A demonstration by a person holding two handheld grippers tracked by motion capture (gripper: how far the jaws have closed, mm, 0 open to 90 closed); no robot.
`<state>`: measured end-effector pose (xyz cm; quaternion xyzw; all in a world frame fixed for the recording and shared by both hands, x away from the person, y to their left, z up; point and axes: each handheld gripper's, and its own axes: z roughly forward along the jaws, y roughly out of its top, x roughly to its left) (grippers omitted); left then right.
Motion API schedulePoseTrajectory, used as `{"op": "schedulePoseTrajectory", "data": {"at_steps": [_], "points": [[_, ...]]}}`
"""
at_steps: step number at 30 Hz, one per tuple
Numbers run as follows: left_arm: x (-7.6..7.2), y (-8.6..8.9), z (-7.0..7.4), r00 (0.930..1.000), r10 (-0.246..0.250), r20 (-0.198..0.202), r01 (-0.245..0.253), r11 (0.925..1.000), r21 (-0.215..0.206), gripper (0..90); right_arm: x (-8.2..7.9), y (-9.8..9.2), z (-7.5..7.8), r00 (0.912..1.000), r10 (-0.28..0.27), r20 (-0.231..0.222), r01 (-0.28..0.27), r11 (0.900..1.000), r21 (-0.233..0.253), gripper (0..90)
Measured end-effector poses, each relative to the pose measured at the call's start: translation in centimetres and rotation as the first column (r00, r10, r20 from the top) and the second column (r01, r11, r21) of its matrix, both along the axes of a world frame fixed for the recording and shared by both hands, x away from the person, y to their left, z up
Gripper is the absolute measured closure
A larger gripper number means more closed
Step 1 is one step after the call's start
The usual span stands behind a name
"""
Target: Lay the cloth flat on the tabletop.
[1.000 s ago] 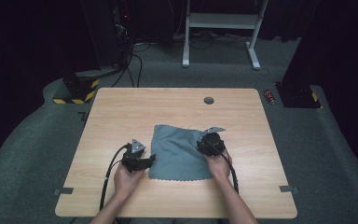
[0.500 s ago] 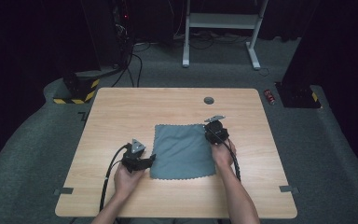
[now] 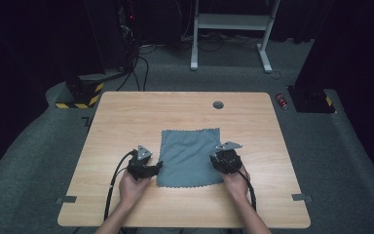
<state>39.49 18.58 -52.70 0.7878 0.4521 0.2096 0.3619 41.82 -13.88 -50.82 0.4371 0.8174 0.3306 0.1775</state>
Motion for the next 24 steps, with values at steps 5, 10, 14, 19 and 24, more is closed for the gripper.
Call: {"op": "schedulePoseTrajectory", "data": {"at_steps": [5, 10, 14, 19, 24], "points": [[0.0, 0.0, 0.0, 1.0000, 0.002, -0.002, -0.002, 1.0000, -0.002, 39.8, -1.4, -1.0, -1.1, 0.9998, -0.002, 0.019, 0.002, 1.000, 0.030, 66.1], [0.0, 0.0, 0.0, 1.0000, 0.003, -0.001, -0.003, 1.0000, -0.001, 39.5, -2.5, -1.2, -1.5, 0.9976, -0.010, 0.068, 0.009, 1.000, 0.019, 61.8], [0.0, 0.0, 0.0, 1.0000, 0.006, -0.002, -0.006, 1.0000, -0.001, 39.1, -2.5, -1.3, -1.5, 0.9977, -0.014, 0.067, 0.013, 1.000, 0.020, 59.6], [0.0, 0.0, 0.0, 1.0000, 0.008, -0.002, -0.008, 1.0000, 0.000, 38.9, -2.5, -1.3, -1.5, 0.9975, -0.017, 0.068, 0.016, 1.000, 0.019, 58.4], [0.0, 0.0, 0.0, 0.9999, 0.010, -0.003, -0.010, 1.0000, 0.000, 38.4, -2.5, -1.3, -1.5, 0.9977, -0.025, 0.064, 0.023, 1.000, 0.020, 57.6]]}}
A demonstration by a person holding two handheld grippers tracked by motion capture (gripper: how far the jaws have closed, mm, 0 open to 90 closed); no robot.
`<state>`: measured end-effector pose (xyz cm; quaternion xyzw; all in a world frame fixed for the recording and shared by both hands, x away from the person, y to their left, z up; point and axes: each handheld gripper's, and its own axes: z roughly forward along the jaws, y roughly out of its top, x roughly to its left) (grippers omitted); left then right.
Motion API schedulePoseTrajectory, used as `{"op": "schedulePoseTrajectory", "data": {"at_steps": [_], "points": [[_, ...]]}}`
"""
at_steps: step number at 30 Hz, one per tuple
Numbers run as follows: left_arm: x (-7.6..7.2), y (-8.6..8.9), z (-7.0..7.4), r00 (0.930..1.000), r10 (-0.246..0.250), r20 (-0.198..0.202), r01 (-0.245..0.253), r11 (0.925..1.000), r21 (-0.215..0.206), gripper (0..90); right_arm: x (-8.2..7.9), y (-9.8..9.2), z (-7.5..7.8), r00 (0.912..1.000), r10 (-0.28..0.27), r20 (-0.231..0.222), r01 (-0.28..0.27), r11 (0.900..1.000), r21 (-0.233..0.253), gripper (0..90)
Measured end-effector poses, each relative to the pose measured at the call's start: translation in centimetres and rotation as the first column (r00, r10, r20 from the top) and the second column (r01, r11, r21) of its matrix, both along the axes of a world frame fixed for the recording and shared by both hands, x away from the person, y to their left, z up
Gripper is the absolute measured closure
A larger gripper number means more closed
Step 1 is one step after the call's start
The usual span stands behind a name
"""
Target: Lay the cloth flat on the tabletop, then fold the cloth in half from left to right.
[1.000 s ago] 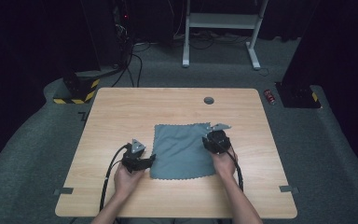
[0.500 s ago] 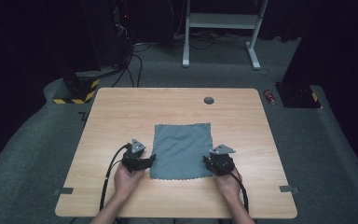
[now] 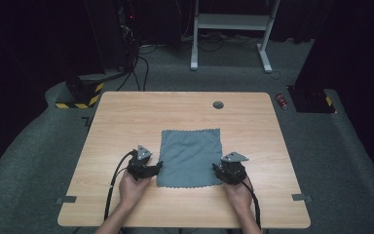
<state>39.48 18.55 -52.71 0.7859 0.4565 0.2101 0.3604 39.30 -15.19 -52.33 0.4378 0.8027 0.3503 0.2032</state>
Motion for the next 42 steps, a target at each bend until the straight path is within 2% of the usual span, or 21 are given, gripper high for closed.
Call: {"op": "schedulePoseTrajectory", "data": {"at_steps": [12, 16, 20, 22, 23, 24, 25, 26, 28, 30, 32, 34, 35, 36, 38, 40, 41, 42], "points": [[0.0, 0.0, 0.0, 1.0000, -0.002, -0.001, 0.002, 1.0000, -0.001, 37.7, 0.0, 0.0, 0.0, 1.0000, 0.002, -0.003, -0.002, 1.000, 0.002, 56.2], [0.0, -0.1, 0.0, 1.0000, 0.001, -0.003, -0.001, 1.0000, -0.003, 37.5, 0.1, 0.0, 0.0, 0.9999, 0.012, -0.006, -0.012, 1.000, 0.008, 51.6], [0.0, -0.1, 0.0, 0.9999, -0.012, -0.007, 0.012, 0.9999, -0.001, 32.1, -0.1, 0.0, 0.3, 0.9991, 0.017, -0.038, -0.016, 0.999, 0.028, 53.0], [0.0, -0.1, 0.0, 0.9999, -0.014, -0.008, 0.014, 0.9999, -0.001, 31.6, -0.4, 0.5, 0.6, 0.9989, 0.039, -0.026, -0.039, 0.999, 0.023, 53.5], [0.0, -0.1, 0.0, 0.9999, -0.014, -0.008, 0.014, 0.9999, -0.001, 31.5, -0.8, 1.3, 1.0, 0.9975, 0.069, -0.011, -0.069, 0.998, 0.012, 53.8], [0.0, -0.1, 0.0, 0.9999, -0.014, -0.008, 0.014, 0.9999, -0.001, 31.5, -0.8, 1.3, 1.0, 0.9975, 0.069, -0.011, -0.069, 0.998, 0.012, 53.8], [0.1, -0.1, 0.0, 0.9998, -0.015, -0.010, 0.016, 0.9999, 0.002, 31.5, -1.3, 2.1, 1.4, 0.9941, 0.109, 0.006, -0.109, 0.994, 0.010, 54.7], [0.1, -0.1, 0.0, 0.9998, -0.015, -0.010, 0.016, 0.9999, 0.002, 31.5, -1.3, 2.1, 1.4, 0.9941, 0.109, 0.006, -0.109, 0.994, 0.010, 54.7], [0.2, -0.1, 0.1, 0.9995, -0.027, -0.017, 0.027, 0.9996, 0.005, 32.5, -2.0, 3.7, 1.8, 0.9887, 0.149, 0.013, -0.149, 0.988, 0.024, 55.5], [0.4, -0.1, 0.4, 0.9976, -0.050, -0.048, 0.050, 0.9988, -0.005, 32.5, -2.2, 4.2, 1.9, 0.9864, 0.164, 0.017, -0.164, 0.986, 0.027, 56.0], [0.7, -0.3, 0.8, 0.9969, -0.063, -0.047, 0.063, 0.9980, 0.000, 31.8, -2.5, 5.4, 2.0, 0.9812, 0.192, 0.018, -0.193, 0.981, 0.037, 57.1], [1.1, -0.3, 1.3, 0.9963, -0.073, -0.045, 0.073, 0.9973, -0.005, 32.3, -2.8, 6.5, 2.1, 0.9752, 0.220, 0.021, -0.221, 0.974, 0.044, 58.8], [1.4, -0.3, 1.5, 0.9957, -0.078, -0.049, 0.078, 0.9969, -0.001, 31.0, -3.0, 7.5, 2.2, 0.9678, 0.250, 0.026, -0.251, 0.967, 0.046, 61.0], [1.5, -0.4, 1.7, 0.9963, -0.073, -0.045, 0.072, 0.9973, -0.013, 31.0, -3.0, 7.5, 2.2, 0.9678, 0.250, 0.026, -0.251, 0.967, 0.046, 61.0], [2.0, -0.3, 2.2, 0.9958, -0.076, -0.052, 0.075, 0.9970, -0.018, 30.6, -3.1, 8.4, 2.3, 0.9605, 0.277, 0.028, -0.278, 0.960, 0.046, 64.8], [2.4, -0.1, 2.8, 0.9968, -0.068, -0.041, 0.067, 0.9976, -0.015, 30.5, -3.2, 9.2, 2.3, 0.9568, 0.290, 0.025, -0.290, 0.956, 0.049, 67.6], [2.6, 0.0, 3.1, 0.9968, -0.063, -0.048, 0.062, 0.9977, -0.029, 31.0, -3.3, 10.0, 2.2, 0.9501, 0.311, 0.018, -0.312, 0.949, 0.050, 68.6], [2.9, 0.1, 3.4, 0.9971, -0.059, -0.047, 0.058, 0.9979, -0.031, 31.0, -3.3, 10.0, 2.2, 0.9501, 0.311, 0.018, -0.312, 0.949, 0.050, 68.6]]}}
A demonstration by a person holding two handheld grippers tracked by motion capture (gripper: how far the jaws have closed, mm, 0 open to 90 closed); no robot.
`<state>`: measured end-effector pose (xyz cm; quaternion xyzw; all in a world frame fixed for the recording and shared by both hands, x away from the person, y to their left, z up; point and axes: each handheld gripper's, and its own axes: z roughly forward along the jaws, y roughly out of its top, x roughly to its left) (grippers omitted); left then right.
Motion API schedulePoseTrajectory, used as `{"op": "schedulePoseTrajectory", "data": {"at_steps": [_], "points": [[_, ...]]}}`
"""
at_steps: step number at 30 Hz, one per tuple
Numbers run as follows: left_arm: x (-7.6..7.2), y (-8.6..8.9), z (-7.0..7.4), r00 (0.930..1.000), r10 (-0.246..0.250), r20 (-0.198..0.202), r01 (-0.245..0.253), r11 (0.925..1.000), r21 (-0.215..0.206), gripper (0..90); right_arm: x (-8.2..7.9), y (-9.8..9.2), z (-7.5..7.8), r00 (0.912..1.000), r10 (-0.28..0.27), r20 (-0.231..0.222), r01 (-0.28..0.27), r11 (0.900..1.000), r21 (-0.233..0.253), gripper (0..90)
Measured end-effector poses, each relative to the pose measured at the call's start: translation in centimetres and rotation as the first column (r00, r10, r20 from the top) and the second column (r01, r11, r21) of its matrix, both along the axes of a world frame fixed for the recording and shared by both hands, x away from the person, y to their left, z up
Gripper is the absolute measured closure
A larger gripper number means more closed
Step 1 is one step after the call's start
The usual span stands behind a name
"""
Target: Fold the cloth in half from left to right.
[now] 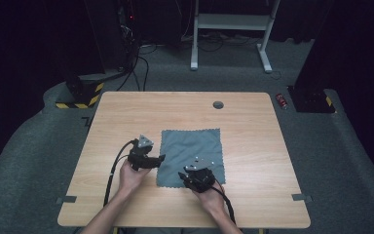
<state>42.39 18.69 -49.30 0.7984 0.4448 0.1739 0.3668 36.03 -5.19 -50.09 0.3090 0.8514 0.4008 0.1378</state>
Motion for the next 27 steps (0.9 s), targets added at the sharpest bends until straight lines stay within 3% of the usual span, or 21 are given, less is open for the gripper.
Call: {"op": "schedulePoseTrajectory", "data": {"at_steps": [8, 11, 16, 19, 25, 27], "points": [[2.5, 1.1, 2.0, 0.9990, 0.042, 0.014, -0.041, 0.9985, -0.036, 33.7, -0.8, 2.8, 0.1, 0.9976, 0.066, 0.023, -0.065, 0.997, -0.032, 71.2], [3.9, 1.2, 2.3, 0.9990, 0.045, 0.002, -0.045, 0.9985, -0.031, 34.5, -1.0, 3.7, 0.1, 0.9959, 0.087, 0.021, -0.086, 0.995, -0.043, 73.5], [6.0, 0.6, 2.0, 0.9982, 0.049, -0.033, -0.049, 0.9988, 0.001, 35.3, -1.3, 4.7, -0.3, 0.9950, 0.099, 0.011, -0.099, 0.994, -0.039, 71.8], [6.8, 0.4, 1.5, 0.9966, 0.072, -0.039, -0.073, 0.9974, 0.000, 37.2, -1.5, 5.3, -0.4, 0.9934, 0.114, 0.015, -0.113, 0.993, -0.031, 71.1], [8.4, -0.4, 0.3, 0.9933, 0.095, -0.066, -0.091, 0.9943, 0.056, 37.7, -1.9, 6.7, -1.0, 0.9914, 0.131, -0.002, -0.131, 0.991, -0.037, 69.7], [8.6, -0.4, 0.2, 0.9931, 0.099, -0.063, -0.096, 0.9939, 0.056, 38.6, -1.9, 6.8, -1.1, 0.9912, 0.132, -0.003, -0.132, 0.991, -0.035, 69.4]]}}
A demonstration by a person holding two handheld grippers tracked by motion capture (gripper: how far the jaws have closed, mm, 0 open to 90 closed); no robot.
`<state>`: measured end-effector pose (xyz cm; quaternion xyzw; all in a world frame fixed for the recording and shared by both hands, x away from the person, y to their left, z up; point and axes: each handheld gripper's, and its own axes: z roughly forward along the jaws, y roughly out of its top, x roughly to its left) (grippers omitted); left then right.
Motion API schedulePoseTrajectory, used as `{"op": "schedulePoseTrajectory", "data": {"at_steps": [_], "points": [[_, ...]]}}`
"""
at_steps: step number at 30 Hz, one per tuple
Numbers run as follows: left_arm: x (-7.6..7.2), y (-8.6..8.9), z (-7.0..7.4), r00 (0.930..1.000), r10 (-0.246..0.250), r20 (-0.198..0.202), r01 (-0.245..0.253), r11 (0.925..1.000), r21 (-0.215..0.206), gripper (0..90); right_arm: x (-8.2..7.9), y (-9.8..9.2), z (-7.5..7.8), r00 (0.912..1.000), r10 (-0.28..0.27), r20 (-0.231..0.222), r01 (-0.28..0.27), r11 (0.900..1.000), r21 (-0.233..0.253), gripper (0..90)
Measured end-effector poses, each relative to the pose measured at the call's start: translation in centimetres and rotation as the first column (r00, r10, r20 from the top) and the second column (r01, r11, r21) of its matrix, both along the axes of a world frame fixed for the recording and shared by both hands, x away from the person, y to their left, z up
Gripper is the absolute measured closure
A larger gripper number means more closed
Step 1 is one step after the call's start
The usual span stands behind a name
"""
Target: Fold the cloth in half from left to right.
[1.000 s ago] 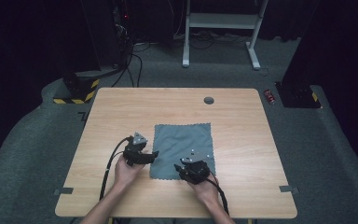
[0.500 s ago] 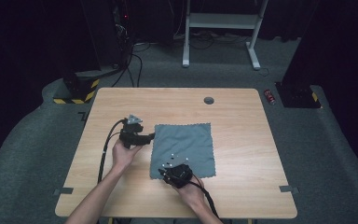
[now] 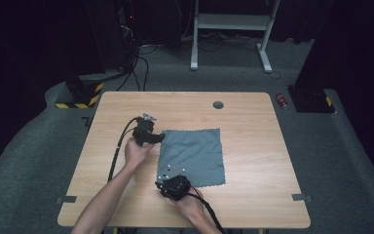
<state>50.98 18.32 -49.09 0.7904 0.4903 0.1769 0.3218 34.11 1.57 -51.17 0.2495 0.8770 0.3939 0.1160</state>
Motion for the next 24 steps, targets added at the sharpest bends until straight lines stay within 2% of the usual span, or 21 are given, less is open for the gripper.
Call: {"op": "schedulePoseTrajectory", "data": {"at_steps": [3, 4, 9, 10, 12, 15, 16, 21, 23, 24], "points": [[0.7, 0.0, -0.5, 0.9996, 0.016, -0.021, -0.016, 0.9999, 0.005, 39.2, -0.1, 0.3, -0.2, 1.0000, 0.004, -0.005, -0.004, 1.000, -0.008, 67.3], [1.1, -0.1, -0.9, 0.9992, 0.027, -0.031, -0.026, 0.9994, 0.021, 39.1, -0.3, 0.6, -0.3, 1.0000, 0.005, -0.006, -0.006, 1.000, -0.019, 65.5], [1.7, -0.6, -1.2, 0.9991, 0.034, -0.025, -0.033, 0.9983, 0.049, 39.0, -0.5, 0.7, -0.4, 1.0000, 0.001, -0.003, -0.001, 0.999, -0.044, 63.9], [2.0, -0.8, -1.5, 0.9992, 0.037, -0.012, -0.037, 0.9977, 0.056, 39.4, -0.5, 0.6, -0.5, 1.0000, -0.001, -0.006, 0.001, 0.999, -0.051, 63.9], [2.3, -0.8, -1.8, 0.9987, 0.049, -0.012, -0.048, 0.9978, 0.045, 40.1, -0.6, 0.7, -0.7, 1.0000, -0.004, -0.007, 0.003, 0.998, -0.069, 64.1], [2.6, -0.9, -2.1, 0.9983, 0.050, -0.028, -0.049, 0.9979, 0.044, 40.3, -0.7, 0.6, -0.9, 1.0000, -0.010, -0.002, 0.009, 0.997, -0.073, 64.7], [2.7, -0.9, -2.2, 0.9986, 0.047, -0.022, -0.046, 0.9980, 0.043, 40.0, -0.7, 0.6, -0.9, 0.9999, -0.012, -0.003, 0.012, 0.997, -0.073, 65.2], [2.7, -1.1, -2.3, 0.9996, 0.029, 0.000, -0.029, 0.9991, 0.032, 46.2, -0.8, 0.6, -0.9, 0.9997, -0.022, 0.005, 0.023, 0.997, -0.071, 69.5], [2.6, -1.3, -2.3, 0.9999, 0.012, 0.004, -0.012, 0.9994, 0.031, 52.8, -0.9, 0.6, -0.9, 0.9996, -0.026, 0.011, 0.026, 0.997, -0.072, 74.2], [2.5, -1.5, -2.2, 1.0000, 0.004, 0.004, -0.004, 0.9995, 0.030, 61.6, -0.9, 0.6, -0.9, 0.9995, -0.023, 0.020, 0.025, 0.997, -0.077, 78.7]]}}
